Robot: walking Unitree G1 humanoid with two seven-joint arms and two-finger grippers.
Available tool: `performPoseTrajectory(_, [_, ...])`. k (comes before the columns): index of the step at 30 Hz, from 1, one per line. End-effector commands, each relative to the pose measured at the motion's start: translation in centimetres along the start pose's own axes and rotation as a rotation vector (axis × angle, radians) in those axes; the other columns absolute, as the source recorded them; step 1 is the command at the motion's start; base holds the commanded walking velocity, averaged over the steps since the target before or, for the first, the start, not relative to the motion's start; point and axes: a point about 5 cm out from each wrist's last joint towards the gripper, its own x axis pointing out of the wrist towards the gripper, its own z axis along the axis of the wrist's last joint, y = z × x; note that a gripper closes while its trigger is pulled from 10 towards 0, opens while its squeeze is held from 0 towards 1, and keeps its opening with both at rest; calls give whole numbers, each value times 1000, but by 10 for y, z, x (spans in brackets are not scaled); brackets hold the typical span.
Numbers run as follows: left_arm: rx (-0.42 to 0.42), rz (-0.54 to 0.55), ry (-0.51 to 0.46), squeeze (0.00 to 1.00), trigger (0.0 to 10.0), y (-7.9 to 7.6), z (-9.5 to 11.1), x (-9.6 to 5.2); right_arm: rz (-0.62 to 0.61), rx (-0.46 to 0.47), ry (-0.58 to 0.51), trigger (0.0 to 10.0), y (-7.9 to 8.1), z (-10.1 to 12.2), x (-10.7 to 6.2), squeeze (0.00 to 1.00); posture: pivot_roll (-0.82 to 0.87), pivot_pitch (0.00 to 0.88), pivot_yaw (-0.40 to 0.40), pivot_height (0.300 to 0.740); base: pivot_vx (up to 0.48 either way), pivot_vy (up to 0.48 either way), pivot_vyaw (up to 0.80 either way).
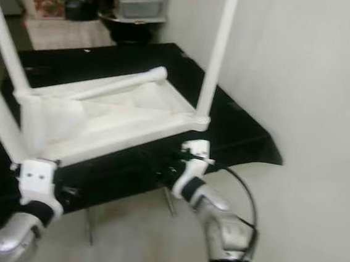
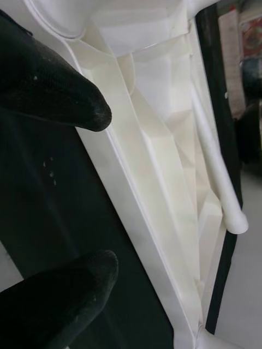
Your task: Building children table
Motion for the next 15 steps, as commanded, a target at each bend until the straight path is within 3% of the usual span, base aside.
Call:
performPoseTrajectory(1, [-9,-11,5,0,10000,-3,-1,0,-18,-32,1,10000,-4,2,-4,0,-109,22,-9,740,0,-322,0])
performPoseTrajectory(5, [-9,-9,6,0,10000,-3,-1,0,-10,-54,8,10000,-3,2,-3,0,-109,22,-9,740,0,-316,0])
performPoseTrajectory(9, [-23,3,-3,0,10000,-2,0,0,3,-97,4,10000,-1,3,-3,0,-110,22,-7,740,0,0,0])
performPoseTrajectory(10, [-22,5,0,0,10000,-1,-1,0,45,-154,28,10000,3,1,-4,0,-110,22,-7,740,0,0,794])
performPoseTrajectory(15, [-11,7,4,0,10000,-1,-1,0,86,-202,43,10000,9,0,-2,0,-106,22,-6,740,0,0,794])
